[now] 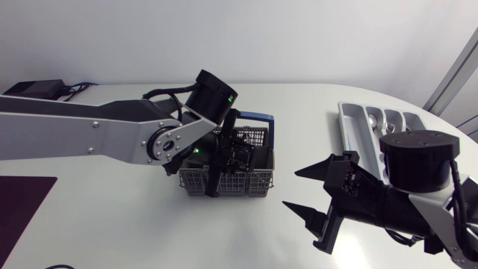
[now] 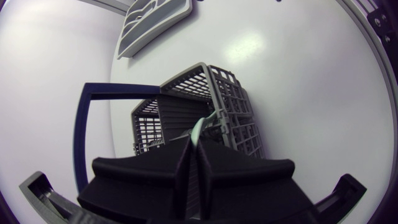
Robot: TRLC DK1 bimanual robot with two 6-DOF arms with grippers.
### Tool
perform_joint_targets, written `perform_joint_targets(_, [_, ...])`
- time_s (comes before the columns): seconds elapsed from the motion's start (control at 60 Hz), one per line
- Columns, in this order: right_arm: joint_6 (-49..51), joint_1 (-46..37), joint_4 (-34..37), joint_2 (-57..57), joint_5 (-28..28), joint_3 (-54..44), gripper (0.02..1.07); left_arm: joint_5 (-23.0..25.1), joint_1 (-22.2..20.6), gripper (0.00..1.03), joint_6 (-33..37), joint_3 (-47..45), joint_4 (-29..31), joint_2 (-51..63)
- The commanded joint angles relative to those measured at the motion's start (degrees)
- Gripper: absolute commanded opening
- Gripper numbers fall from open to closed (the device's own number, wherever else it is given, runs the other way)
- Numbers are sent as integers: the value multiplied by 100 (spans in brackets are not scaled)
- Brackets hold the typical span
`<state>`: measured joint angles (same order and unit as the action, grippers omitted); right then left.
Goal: Sort the cutlery from the basket into the organizer compartments.
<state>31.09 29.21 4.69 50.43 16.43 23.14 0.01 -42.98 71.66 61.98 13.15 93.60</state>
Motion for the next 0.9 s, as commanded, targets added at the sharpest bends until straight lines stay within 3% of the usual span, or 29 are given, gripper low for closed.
perform_joint_targets(0.0, [-103,58,59,-51,-17,-108,85,43,71,3,50,122,56,-264])
perform_joint_targets(0.283, [-103,67,129,-183,-52,-134,85,-89,229,3,68,201,188,-773])
perform_joint_targets(0.433, [-112,85,164,-341,-175,-116,85,-326,229,3,-214,438,628,-1142])
perform_joint_targets(0.733, [-165,498,-82,-834,-1159,-204,85,-528,53,3,-2798,1071,1507,-1019])
perform_joint_targets(0.883, [-174,735,-223,-983,-1651,-231,85,-124,-52,3,-3949,1370,1902,-738])
